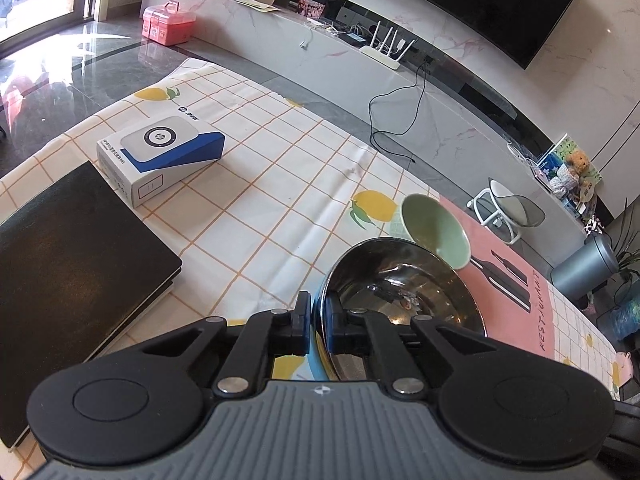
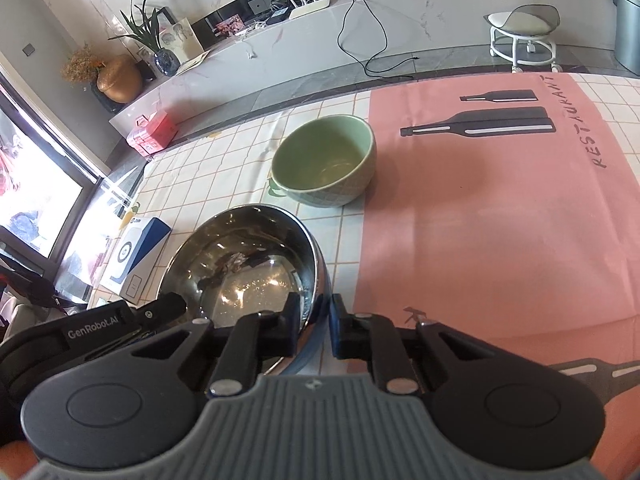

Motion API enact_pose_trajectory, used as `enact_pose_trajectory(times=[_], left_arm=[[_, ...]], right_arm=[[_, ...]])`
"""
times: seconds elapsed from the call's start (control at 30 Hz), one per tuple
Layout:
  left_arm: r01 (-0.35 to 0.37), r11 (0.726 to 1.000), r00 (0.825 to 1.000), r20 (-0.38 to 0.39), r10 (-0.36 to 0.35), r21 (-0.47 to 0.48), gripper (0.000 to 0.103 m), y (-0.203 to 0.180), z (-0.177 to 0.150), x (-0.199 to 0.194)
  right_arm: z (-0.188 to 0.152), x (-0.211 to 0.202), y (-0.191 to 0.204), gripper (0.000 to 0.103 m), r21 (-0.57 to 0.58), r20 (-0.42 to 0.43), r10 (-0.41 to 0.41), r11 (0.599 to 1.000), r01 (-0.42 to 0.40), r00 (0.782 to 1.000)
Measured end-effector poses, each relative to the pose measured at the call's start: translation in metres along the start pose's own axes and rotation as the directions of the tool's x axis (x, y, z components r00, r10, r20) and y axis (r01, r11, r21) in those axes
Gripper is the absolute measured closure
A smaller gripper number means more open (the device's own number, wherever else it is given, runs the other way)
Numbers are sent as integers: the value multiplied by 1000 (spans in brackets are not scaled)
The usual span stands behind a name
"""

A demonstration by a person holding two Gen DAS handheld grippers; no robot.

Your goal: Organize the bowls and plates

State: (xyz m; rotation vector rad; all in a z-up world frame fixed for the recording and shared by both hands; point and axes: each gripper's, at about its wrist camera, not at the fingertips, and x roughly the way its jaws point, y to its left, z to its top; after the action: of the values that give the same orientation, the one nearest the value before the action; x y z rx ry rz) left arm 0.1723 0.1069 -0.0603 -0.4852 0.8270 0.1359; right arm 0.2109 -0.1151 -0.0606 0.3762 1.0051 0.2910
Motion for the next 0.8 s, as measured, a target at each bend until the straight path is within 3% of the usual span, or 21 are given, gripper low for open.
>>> enact_pose_trajectory(times=[0.13, 0.4, 0.53, 0.8], left_arm=[[9, 1000, 1000, 3, -9, 14, 96, -12, -14, -27], [97, 994, 995, -38, -95, 50, 95, -52, -57, -72], [165, 983, 982, -106, -156, 80, 94, -79, -83, -83], [271, 941, 958, -150, -244, 202, 93, -145, -122, -104]], right_arm=[[-10, -27, -7, 91, 6, 13, 10, 1000, -10, 1000], [-35, -107, -46, 91, 19, 79, 14, 1000, -16, 997], [-46, -150, -74, 91, 17, 130, -19, 1000, 17, 991], [-65, -218, -136, 93, 73, 193, -89, 994, 76, 977]])
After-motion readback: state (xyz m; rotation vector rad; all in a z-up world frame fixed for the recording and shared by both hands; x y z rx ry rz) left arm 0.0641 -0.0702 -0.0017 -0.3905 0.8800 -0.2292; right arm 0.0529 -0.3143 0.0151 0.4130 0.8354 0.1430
